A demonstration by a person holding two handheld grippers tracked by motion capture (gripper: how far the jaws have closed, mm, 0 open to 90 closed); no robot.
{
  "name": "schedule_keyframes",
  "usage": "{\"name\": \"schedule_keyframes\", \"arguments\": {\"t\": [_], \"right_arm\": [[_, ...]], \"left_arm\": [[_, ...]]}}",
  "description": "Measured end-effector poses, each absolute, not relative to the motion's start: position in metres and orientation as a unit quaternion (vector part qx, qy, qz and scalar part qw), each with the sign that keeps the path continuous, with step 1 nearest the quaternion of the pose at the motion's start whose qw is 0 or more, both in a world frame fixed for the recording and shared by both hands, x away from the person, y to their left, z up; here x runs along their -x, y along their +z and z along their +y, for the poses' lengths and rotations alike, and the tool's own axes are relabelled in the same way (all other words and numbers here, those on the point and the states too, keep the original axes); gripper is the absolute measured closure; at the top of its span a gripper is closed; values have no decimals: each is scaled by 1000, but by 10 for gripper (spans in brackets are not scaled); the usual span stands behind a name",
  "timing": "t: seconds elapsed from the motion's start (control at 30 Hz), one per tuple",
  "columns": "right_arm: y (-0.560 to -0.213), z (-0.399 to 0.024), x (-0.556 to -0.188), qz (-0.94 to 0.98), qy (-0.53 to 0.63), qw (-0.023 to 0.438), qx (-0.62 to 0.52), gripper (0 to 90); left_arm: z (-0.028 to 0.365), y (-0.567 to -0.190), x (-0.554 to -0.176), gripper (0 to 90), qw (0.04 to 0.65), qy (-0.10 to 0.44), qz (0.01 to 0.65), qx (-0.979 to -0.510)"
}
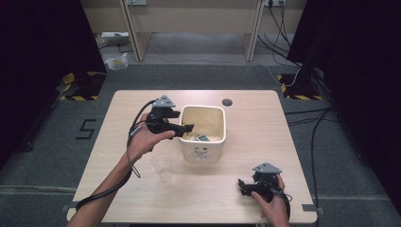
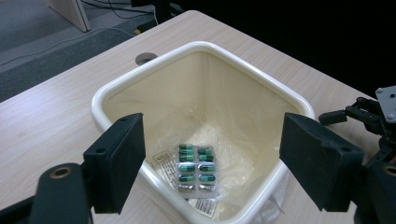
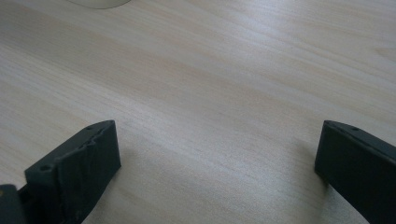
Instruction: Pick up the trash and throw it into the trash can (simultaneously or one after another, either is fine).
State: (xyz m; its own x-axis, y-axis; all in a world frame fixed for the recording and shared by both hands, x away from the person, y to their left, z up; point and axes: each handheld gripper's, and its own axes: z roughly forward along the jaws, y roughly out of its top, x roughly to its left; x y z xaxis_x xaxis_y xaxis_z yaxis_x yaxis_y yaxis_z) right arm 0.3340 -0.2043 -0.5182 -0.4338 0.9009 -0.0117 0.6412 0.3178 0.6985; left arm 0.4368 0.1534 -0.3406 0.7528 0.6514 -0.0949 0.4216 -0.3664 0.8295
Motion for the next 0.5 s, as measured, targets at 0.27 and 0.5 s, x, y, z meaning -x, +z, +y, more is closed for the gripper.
{"name": "schedule_keyframes", "arguments": {"t": [0.27, 0.5], "right_arm": [[-518, -204, -334, 785, 317, 205, -492, 4], [-518, -204, -334, 785, 316, 205, -491, 4]], "left_arm": [[171, -343, -428, 221, 461, 129, 335, -812], [183, -345, -420, 217, 460, 128, 339, -811]]}}
